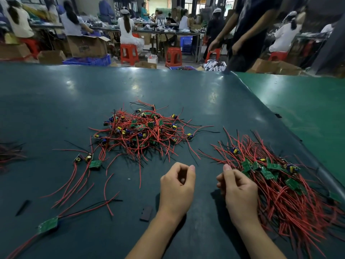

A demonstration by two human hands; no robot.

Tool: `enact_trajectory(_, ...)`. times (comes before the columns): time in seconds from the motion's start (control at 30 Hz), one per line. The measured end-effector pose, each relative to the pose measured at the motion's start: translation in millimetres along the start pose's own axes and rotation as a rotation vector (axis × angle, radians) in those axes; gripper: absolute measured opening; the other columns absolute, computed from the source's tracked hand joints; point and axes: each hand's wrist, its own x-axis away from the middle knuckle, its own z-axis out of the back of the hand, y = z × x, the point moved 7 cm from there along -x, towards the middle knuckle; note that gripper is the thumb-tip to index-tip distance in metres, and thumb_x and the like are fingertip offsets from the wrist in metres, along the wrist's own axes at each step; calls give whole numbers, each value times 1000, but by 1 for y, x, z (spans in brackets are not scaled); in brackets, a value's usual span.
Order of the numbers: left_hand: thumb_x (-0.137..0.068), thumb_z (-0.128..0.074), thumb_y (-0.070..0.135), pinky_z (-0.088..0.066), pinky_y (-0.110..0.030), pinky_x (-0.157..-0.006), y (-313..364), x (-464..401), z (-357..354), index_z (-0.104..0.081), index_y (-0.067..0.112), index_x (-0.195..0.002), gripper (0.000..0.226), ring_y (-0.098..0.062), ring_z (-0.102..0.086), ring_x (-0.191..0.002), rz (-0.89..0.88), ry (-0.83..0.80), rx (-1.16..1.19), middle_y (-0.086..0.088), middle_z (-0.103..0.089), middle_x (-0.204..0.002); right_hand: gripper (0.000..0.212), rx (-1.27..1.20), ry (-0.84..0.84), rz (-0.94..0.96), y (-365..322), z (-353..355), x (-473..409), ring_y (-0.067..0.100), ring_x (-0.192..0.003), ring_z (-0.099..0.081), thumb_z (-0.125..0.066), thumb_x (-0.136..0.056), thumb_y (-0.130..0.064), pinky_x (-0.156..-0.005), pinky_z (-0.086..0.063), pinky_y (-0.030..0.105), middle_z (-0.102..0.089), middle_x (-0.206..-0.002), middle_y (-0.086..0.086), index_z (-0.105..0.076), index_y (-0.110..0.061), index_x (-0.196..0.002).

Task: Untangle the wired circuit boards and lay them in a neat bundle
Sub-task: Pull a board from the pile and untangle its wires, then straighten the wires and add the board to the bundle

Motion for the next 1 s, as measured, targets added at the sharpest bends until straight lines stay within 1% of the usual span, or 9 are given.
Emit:
enact_trajectory(0.1, -86, -68, 18, -44, -20, -61, 11, -15, 11, -62, 20, -74, 14, -5, -52, -57, -53, 36, -149, 8, -62, -67, 41, 86, -33, 38, -1, -3, 2, 3, -46, -51, -59, -96, -27, -51, -40, 24, -63, -54, 0, -64, -14, -58)
enact_trajectory(0.23, -85, -67, 12, -40, -32, -81, 34, -58, 48, -66, 9, -86, 3, -25, -55, -86, -293, 196, -519, -8, -62, -89, 35, 171, -82, 75, -1, -7, 0, 12, -43, -42, -59, -96, -32, -48, -35, 32, -54, -51, 11, -64, -22, -63)
enact_trajectory(0.37, -91, -60, 35, -39, -37, -91, 22, -107, 78, -63, 14, -112, 30, -27, -50, -108, -151, 184, -1007, -10, -59, -115, 38, 215, -87, 75, 1, -8, 0, 14, -42, -42, -58, -96, -34, -45, -37, 36, -54, -50, 11, -63, -20, -61)
enact_trajectory(0.43, -93, -58, 44, -43, -40, -88, 12, -115, 83, -66, 16, -111, 35, -27, -56, -105, -59, 87, -1187, -7, -63, -112, 42, 223, -95, 66, 3, -8, 0, 14, -41, -43, -58, -95, -35, -46, -38, 34, -55, -49, 9, -62, -17, -57)
enact_trajectory(0.6, -94, -58, 40, -42, -41, -83, 19, -98, 92, -73, 18, -100, 28, -31, -56, -98, -91, 178, -1069, -7, -69, -100, 44, 258, -88, 88, 1, -10, 0, 13, -41, -45, -58, -97, -31, -48, -38, 30, -58, -50, 6, -61, -14, -56)
enact_trajectory(0.7, -91, -64, 33, -41, -43, -81, 45, -77, 97, -73, 13, -91, 22, -35, -56, -91, -228, 319, -829, -9, -70, -93, 45, 273, -101, 95, 0, -11, 1, 10, -41, -44, -58, -97, -31, -46, -35, 30, -57, -52, 7, -60, -13, -56)
enact_trajectory(0.8, -88, -67, 25, -46, -41, -76, 64, -46, 84, -68, 11, -80, 16, -31, -57, -81, -376, 292, -637, -7, -66, -83, 42, 308, -103, 127, -3, -12, 3, 17, -42, -49, -58, -97, -29, -47, -41, 32, -55, -50, 5, -60, -13, -59)
enact_trajectory(0.9, -88, -68, 19, -49, -38, -72, 72, -11, 57, -64, 10, -76, 15, -24, -58, -76, -495, 194, -489, -4, -62, -81, 9, 369, -164, 200, -9, -22, 5, 18, -56, -61, -65, -92, -28, -60, -52, 41, -63, -65, -6, -66, -19, -92)
enact_trajectory(1.0, -90, -62, 18, -53, -40, -72, 67, 19, 31, -64, 8, -80, 15, -22, -62, -81, -572, 87, -359, -3, -64, -87, 62, 488, -295, 259, -7, -32, 9, 6, -53, -57, -74, -83, -34, -62, -50, 34, -64, -93, -13, -47, -30, -139)
